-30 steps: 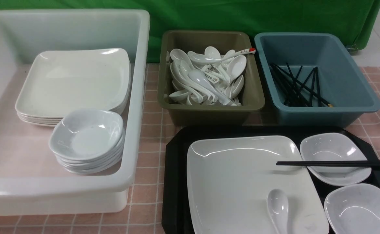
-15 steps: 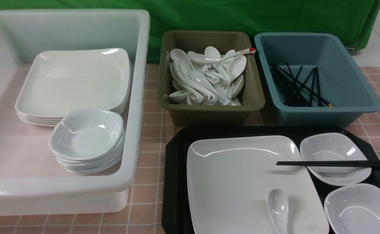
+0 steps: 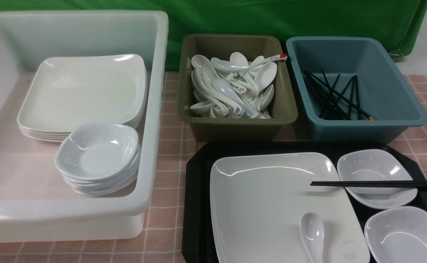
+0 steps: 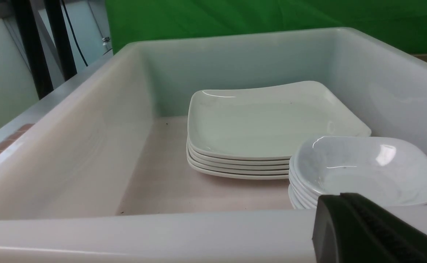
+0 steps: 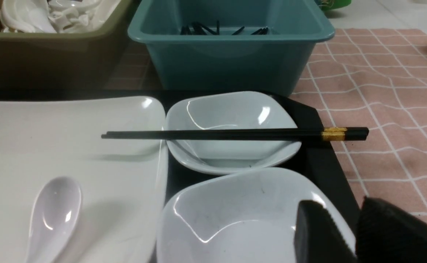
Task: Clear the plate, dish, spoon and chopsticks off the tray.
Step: Use the right arm to grab a pair of chopsticks from the plate
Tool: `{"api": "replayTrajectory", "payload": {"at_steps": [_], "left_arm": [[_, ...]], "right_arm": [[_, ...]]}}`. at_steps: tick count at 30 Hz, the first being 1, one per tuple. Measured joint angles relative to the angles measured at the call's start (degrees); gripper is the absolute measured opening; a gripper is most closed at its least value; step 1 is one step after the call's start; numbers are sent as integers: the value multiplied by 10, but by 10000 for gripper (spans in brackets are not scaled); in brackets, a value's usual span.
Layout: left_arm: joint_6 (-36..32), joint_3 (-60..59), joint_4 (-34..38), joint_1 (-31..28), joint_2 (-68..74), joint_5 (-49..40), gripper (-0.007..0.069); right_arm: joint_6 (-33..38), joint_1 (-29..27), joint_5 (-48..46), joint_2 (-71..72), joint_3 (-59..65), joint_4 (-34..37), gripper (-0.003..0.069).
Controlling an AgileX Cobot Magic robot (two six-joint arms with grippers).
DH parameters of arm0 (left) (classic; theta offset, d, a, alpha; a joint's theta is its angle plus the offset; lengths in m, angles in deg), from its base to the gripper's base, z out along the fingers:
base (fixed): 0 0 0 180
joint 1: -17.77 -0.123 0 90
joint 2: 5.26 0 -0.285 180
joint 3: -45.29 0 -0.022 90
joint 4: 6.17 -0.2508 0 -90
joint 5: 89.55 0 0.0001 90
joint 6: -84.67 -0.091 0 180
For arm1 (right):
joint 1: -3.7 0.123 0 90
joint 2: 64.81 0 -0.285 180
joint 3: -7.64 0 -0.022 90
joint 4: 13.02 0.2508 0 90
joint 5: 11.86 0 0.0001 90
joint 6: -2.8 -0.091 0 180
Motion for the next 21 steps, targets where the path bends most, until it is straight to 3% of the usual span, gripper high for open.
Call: {"api": "replayTrajectory", "payload": {"at_steps": [4, 5, 10, 13, 17, 18, 19, 21], "left_arm": [[0, 0, 2, 0, 0, -8, 8], [0, 0, 3, 0, 0, -18, 8], [14, 0, 5, 0, 0, -49, 8], [34, 0, 5, 0, 0, -51, 8], [47, 0, 5, 0, 0, -55, 8], [48, 0, 5, 0, 0, -56, 8], [48, 0, 5, 0, 0, -56, 8], [48, 0, 5, 0, 0, -57, 8]], "right_arm": [[-103, 0, 10, 0, 2, 76, 242], [-164, 0, 11, 0, 2, 100, 242], [-292, 0, 14, 0, 3, 121, 242], [-319, 0, 32, 0, 5, 124, 237], [-289, 3, 63, -1, -8, 124, 148], [-251, 5, 60, -4, -42, 125, 73], [-251, 5, 60, -4, -42, 125, 73], [-170, 8, 23, -42, -132, 120, 31]]}}
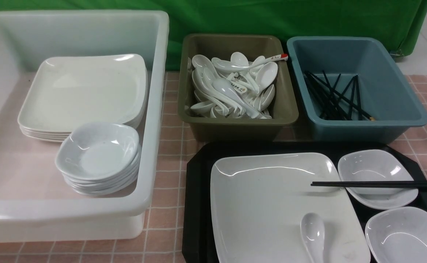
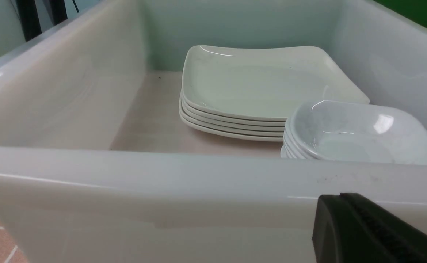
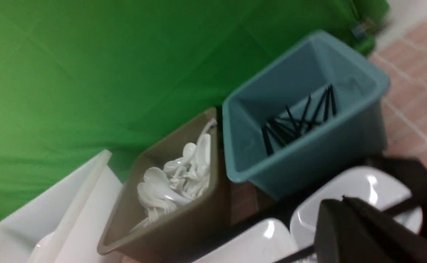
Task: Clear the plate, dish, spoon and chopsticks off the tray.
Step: Use the right arm to grab a pair of chopsticks from the plate
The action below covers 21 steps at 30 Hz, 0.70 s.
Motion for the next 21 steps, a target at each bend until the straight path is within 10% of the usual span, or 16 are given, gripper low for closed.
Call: {"api": "replayTrajectory", "payload": {"at_steps": [10, 21], "left_arm": [[1, 0, 0, 0, 0, -1, 8], [1, 0, 0, 0, 0, -1, 8]], "right_arm": [[156, 0, -474, -415, -315, -152, 31], [377, 0, -573, -792, -574, -39, 31]]}}
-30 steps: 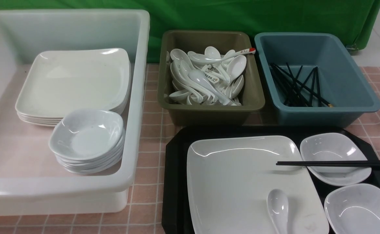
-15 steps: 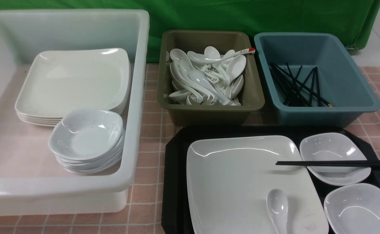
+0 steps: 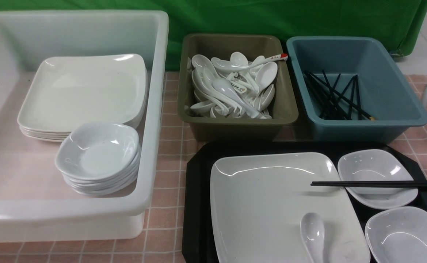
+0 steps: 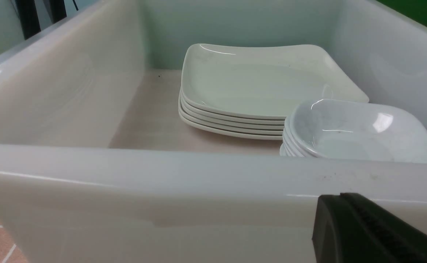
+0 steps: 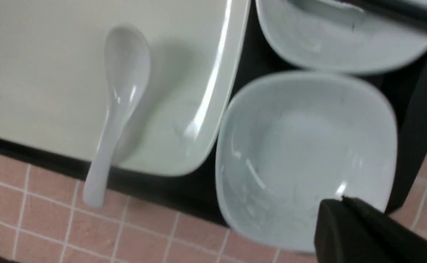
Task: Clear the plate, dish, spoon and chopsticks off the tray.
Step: Use the right arm to grab a pair of chopsticks from the plate
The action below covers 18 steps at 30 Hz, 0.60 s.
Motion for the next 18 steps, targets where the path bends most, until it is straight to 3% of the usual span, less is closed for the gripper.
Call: {"api": "replayTrajectory", "payload": {"at_steps": [5, 7, 9, 10, 11, 12, 13, 15, 18], "left_arm": [[0, 0, 0, 0, 0, 0, 8], [0, 0, 0, 0, 0, 0, 8], [0, 0, 0, 0, 0, -1, 8], [0, 0, 0, 0, 0, -1, 8], [0, 0, 0, 0, 0, -1, 8], [0, 0, 0, 0, 0, -1, 8], [0, 0, 0, 0, 0, -1, 8], [0, 0, 0, 0, 0, -1, 10], [0, 0, 0, 0, 0, -1, 11]], "right_arm": [[108, 8, 1, -94, -72, 7, 43], [133, 18, 1, -113, -78, -15, 93], [155, 38, 3, -140, -81, -61, 247], [155, 38, 3, -140, -81, -62, 260], [177, 45, 9, -156, -83, -72, 355], [181, 46, 10, -158, -83, -73, 365], [209, 51, 16, -173, -83, -77, 437], [244, 55, 21, -193, -83, -78, 485], [301, 58, 31, -223, -83, -83, 498]]}}
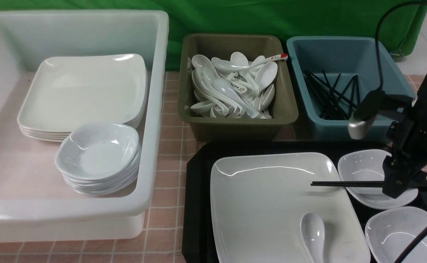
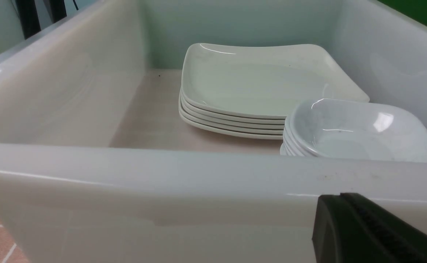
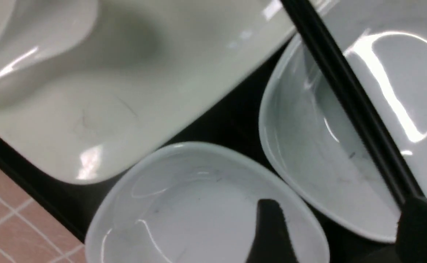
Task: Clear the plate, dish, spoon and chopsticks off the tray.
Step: Use the right arm to grab a pair of chopsticks from the plate
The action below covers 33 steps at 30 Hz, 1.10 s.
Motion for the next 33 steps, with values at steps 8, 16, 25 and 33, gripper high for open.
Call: {"api": "replayTrajectory", "payload": {"at_steps": [8, 16, 25, 33], "left_arm": [[0, 0, 0, 0, 0, 0, 19], [0, 0, 0, 0, 0, 0, 19], [0, 0, 0, 0, 0, 1, 19], [0, 0, 0, 0, 0, 1, 20]], "right_arm": [[51, 2, 61, -20, -1, -40, 498], [87, 2, 70, -42, -1, -42, 499], [127, 2, 91, -64, -1, -56, 499], [140, 2, 123, -76, -1, -59, 498]]}}
